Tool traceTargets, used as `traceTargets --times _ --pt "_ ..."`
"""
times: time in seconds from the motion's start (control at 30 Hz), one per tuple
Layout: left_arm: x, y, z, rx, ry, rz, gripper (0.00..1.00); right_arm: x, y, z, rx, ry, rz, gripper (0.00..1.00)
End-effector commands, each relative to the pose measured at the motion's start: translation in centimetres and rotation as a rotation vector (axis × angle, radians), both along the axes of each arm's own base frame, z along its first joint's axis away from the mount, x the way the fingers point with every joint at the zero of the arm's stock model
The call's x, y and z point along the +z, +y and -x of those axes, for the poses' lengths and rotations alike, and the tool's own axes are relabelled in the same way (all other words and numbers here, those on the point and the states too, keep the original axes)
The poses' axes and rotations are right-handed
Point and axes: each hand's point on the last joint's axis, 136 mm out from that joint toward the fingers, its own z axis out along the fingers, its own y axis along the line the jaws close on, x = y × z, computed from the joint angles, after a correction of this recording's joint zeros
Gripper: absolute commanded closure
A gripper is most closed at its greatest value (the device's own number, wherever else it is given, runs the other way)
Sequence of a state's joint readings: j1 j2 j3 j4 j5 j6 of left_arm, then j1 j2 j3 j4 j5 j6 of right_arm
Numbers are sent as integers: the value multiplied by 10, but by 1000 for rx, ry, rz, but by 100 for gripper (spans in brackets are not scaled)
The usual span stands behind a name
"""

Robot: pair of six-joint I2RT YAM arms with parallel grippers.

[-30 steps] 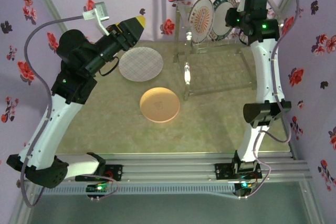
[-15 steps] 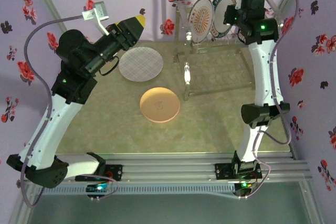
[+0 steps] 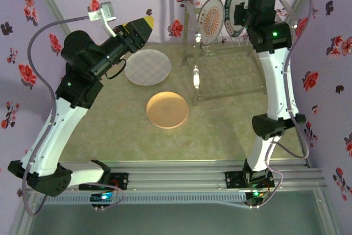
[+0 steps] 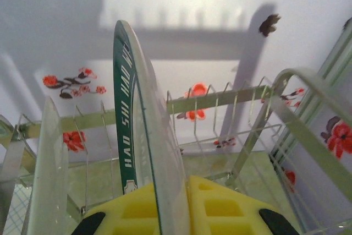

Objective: Unload the plates from the dish rack

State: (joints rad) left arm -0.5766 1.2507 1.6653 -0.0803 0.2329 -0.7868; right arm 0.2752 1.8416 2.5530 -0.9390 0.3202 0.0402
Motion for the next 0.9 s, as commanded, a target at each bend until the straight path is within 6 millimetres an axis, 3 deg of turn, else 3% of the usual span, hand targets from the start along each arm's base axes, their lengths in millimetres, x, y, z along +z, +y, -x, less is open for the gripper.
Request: traceTargets --times 0.0,0.27,0.63,0.87 --pt "3 -9 1 -35 -23 12 29 57 -23 33 -72 -156 17 100" --pt "-10 -39 -5 -118 25 2 29 77 -36 67 -91 -204 3 100" --pt "-38 -115 -16 -293 100 -52 29 87 -32 118 -4 -234 -119 100" --pt "-49 -164 -23 -405 141 -59 28 82 -25 147 66 -233 -236 100"
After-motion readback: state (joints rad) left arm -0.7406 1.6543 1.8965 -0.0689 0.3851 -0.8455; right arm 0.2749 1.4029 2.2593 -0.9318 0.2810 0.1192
